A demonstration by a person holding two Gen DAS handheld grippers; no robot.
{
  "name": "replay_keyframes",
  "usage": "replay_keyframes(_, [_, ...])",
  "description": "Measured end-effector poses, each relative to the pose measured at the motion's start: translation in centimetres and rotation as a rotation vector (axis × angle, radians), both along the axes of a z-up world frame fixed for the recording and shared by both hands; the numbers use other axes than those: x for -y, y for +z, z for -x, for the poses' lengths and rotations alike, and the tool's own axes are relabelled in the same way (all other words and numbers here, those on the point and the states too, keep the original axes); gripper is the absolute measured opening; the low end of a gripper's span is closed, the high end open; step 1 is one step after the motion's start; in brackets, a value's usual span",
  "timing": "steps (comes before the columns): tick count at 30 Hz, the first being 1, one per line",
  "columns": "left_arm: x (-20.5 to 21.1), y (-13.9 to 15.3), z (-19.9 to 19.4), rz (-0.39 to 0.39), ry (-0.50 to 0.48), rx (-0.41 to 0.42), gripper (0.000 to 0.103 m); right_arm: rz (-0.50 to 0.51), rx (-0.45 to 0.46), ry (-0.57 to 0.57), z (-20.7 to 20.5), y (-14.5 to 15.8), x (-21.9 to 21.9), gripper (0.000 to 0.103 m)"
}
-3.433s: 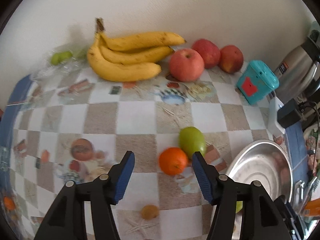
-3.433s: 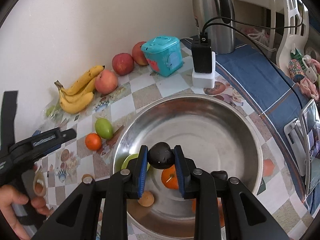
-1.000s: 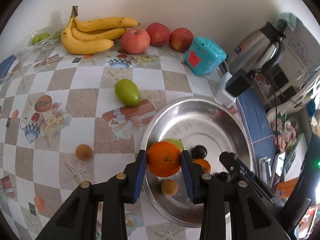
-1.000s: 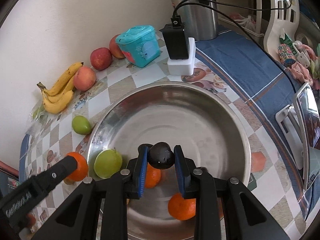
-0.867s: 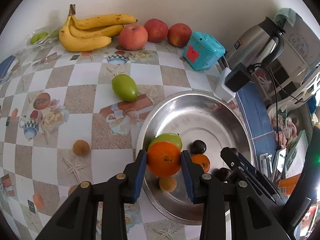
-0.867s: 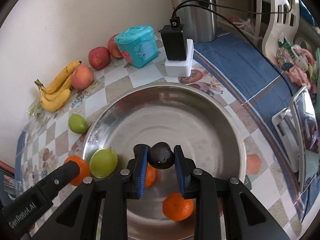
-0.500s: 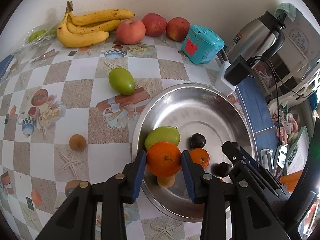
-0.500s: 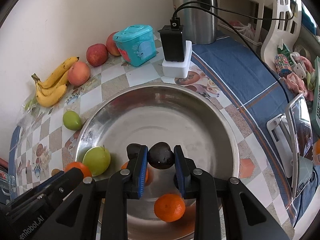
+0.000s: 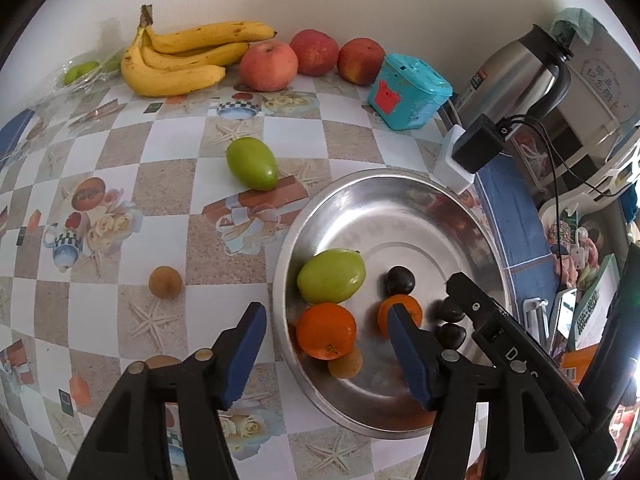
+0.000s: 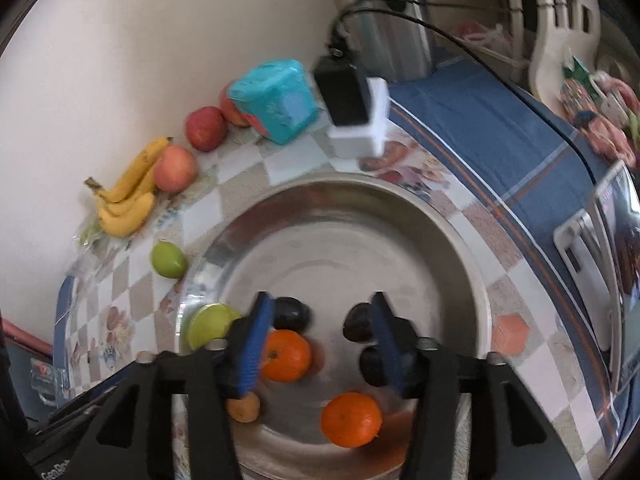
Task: Organize fruits
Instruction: 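Lower both fruits into the steel bowl and open both grippers, then close the left gripper around the small brown round fruit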
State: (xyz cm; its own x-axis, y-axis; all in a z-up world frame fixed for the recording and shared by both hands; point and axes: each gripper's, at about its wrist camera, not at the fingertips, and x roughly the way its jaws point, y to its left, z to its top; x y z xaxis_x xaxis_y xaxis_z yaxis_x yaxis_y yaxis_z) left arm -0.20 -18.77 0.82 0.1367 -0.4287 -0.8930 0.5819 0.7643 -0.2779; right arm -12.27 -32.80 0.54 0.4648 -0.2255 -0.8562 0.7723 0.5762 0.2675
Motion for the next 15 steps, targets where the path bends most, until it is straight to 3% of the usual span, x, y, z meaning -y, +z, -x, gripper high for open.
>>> replay_keyframes(2, [-0.4,0.0,-0.2,-0.007,0.013,0.002,0.069,0.012,-0.016,0.004,0.0,-0.1,0.0,0.061])
replay_keyframes(6, [-1.3,0.1,-0.5,-0.021,0.041,0.016,0.078,0.054,-0.035,0.012,0.0,0.2,-0.1,0.082])
replay_keyframes(11, [-2.8,0.3,-1.2,-0.034,0.085,0.030,0.081,0.105,-0.057,0.029,-0.1,0.8,-0.6,0.084])
replay_keyframes(13, [-3.6,0.3,-1.6,-0.037,0.103,0.033,0.081,0.099,-0.063,0.030,-0.1,0.7,-0.6,0.099])
replay_keyframes(15, [-4.3,0.4,-1.9,-0.038,0.120,0.035,0.081,0.101,-0.070,0.038,-0.2,0.7,-0.8,0.102])
